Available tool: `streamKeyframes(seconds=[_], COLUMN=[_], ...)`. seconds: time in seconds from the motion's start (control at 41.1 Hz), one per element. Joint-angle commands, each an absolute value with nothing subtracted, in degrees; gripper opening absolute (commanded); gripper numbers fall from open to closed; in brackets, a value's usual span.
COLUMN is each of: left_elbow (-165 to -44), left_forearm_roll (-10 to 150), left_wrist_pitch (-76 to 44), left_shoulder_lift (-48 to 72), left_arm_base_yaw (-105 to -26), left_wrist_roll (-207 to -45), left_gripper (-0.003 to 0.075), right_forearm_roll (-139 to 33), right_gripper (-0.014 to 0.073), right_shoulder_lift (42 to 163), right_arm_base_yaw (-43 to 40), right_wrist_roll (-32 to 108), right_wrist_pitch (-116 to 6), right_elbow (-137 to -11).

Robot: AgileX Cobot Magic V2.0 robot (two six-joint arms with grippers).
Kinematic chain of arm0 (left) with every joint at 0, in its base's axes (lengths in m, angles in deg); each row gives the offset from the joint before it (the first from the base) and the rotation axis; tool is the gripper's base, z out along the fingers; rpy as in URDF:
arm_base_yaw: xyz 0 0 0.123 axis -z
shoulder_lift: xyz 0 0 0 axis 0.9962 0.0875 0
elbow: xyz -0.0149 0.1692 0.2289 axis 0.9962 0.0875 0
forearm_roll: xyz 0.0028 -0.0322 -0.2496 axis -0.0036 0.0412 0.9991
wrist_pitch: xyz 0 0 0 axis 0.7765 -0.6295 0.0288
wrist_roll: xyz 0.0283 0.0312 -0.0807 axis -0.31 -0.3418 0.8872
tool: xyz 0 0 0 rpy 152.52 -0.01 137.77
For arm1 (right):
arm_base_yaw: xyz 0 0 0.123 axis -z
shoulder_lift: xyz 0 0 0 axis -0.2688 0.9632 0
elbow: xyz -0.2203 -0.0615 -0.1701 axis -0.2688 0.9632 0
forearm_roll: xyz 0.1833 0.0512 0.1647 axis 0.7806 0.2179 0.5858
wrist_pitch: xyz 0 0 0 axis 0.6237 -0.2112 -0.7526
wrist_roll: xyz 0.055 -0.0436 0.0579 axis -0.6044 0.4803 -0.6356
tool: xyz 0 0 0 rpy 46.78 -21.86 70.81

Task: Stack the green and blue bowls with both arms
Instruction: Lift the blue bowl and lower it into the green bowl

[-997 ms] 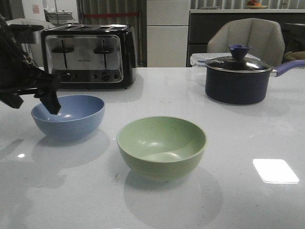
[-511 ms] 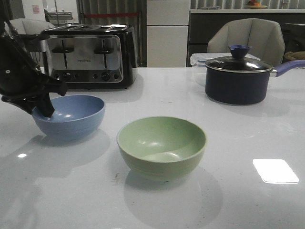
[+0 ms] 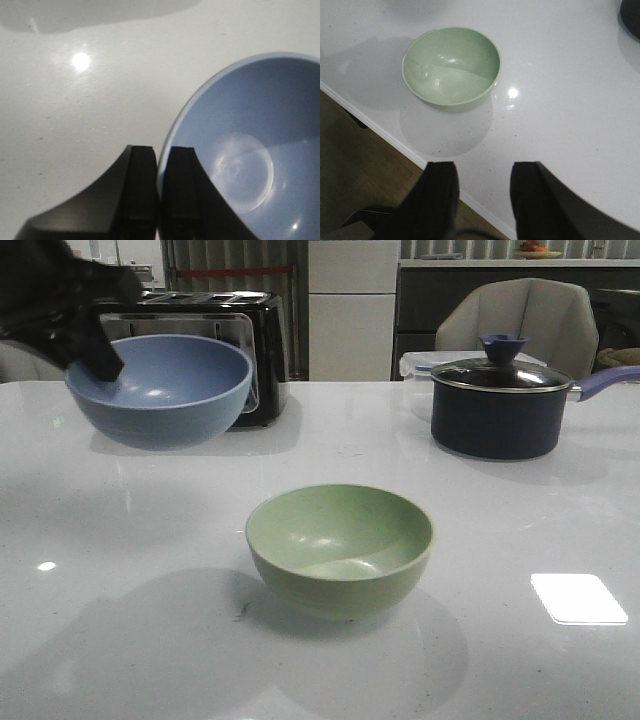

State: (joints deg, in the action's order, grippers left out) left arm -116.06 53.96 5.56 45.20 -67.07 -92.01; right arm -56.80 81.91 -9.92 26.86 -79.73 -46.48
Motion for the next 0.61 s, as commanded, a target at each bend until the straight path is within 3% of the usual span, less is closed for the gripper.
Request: streamKeyframes(seconds=[0.0,0.268,0.584], left_elbow=[-117.9,-117.9,-117.9], left_forearm_roll=[55.4,56.8,61.2], left_wrist_pitch=[4.2,0.7,-2.8], left_shoulder_lift=[40.7,43.3,49.3], left_arm_base_yaw=[-62.5,-51.6,-49.7], left_wrist_roll=[-92.1,-92.1,-92.1], left_gripper=[0.0093,0.0093,0.0093], right_forearm_roll=[-56.6,-56.6,-56.6], right_gripper=[0.0385,0.0385,0.0385], right_shoulder_lift=[81.8,81.8,81.8], right_arm_base_yaw=[-9.9,-9.9,-9.9], right_wrist_roll=[27.4,27.4,27.4], right_wrist_pitch=[-76.0,-76.0,-76.0], right_elbow=[-48.0,-48.0,-48.0])
